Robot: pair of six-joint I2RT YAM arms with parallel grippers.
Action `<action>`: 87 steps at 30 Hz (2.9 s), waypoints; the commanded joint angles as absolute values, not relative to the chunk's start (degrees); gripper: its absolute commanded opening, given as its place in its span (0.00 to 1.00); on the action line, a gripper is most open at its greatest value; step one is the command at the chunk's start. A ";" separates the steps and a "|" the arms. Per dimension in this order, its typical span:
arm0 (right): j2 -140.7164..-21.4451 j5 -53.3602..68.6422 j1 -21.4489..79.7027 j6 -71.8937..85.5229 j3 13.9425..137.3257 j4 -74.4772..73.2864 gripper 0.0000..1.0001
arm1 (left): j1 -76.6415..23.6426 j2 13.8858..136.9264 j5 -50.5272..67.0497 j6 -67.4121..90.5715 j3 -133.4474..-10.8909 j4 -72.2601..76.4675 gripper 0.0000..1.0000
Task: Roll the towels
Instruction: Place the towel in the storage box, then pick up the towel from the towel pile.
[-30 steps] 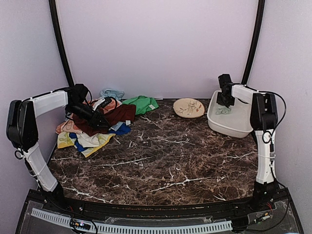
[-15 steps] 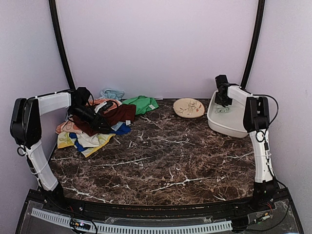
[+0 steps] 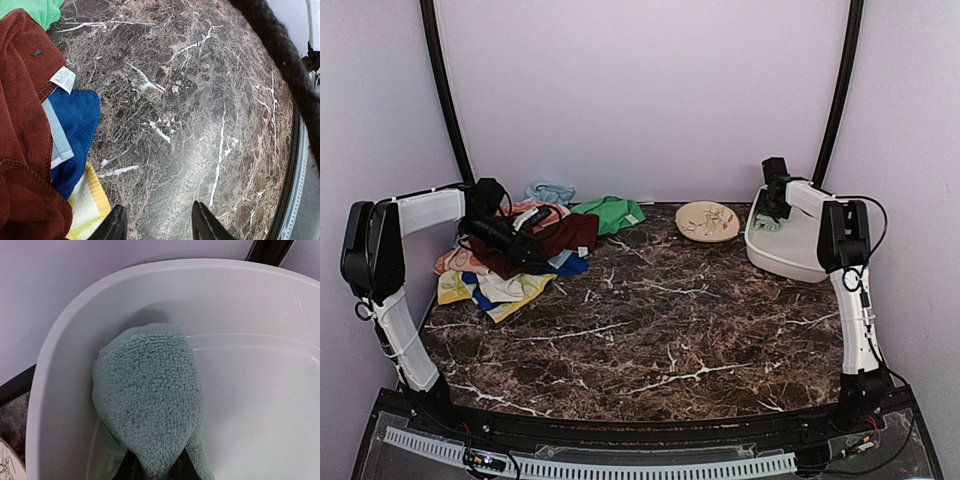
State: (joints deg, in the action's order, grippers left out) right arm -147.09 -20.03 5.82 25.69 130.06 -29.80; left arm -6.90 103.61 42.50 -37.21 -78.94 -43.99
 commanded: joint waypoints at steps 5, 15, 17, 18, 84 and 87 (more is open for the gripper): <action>-145.93 -11.27 4.76 32.44 120.56 -15.97 0.00 | -6.66 102.30 40.79 -37.12 -78.67 -45.95 0.46; -144.52 -10.23 4.26 34.45 113.91 -3.71 0.04 | -6.60 102.87 40.45 -36.73 -78.24 -46.74 0.46; -144.78 -9.91 3.97 35.88 113.43 -2.47 0.05 | -6.60 103.00 40.38 -36.68 -78.38 -46.84 0.46; -144.76 -9.39 3.77 36.64 113.09 -1.59 0.05 | -6.60 103.08 40.42 -36.66 -78.40 -46.84 0.46; -97.72 2.80 18.62 37.03 64.14 28.86 1.00 | 4.91 88.39 23.66 -25.66 -77.71 -34.64 0.80; -99.52 16.65 18.18 40.83 60.93 35.05 1.00 | 5.01 88.52 24.10 -25.71 -77.04 -35.59 0.76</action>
